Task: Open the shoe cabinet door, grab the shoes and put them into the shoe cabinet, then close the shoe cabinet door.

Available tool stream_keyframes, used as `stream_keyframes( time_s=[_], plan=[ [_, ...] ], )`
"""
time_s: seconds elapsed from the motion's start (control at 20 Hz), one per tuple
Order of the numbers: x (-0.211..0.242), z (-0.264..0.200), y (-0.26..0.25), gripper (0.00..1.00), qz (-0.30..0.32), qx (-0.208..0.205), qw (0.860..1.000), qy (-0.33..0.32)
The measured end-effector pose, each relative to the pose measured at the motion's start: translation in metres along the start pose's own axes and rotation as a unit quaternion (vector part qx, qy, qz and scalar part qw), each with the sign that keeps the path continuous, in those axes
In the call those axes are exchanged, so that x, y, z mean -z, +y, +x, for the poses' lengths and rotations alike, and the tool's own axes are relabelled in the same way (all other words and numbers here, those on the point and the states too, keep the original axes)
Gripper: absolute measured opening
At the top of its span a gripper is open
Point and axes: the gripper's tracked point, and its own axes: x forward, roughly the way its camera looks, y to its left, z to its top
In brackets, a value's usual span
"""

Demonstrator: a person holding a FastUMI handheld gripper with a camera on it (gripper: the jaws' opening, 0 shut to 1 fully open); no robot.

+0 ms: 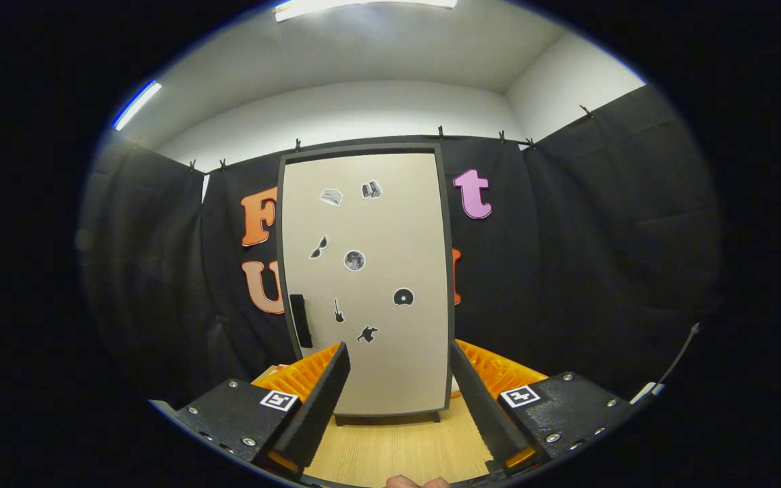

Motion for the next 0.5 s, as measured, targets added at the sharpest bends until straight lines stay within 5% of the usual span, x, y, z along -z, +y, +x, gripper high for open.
stream_keyframes(
  time_s=[0.5],
  plan=[
    [0.007,0.009,0.015,0.93,-0.008,0.001,1.000,0.005]
  ],
)
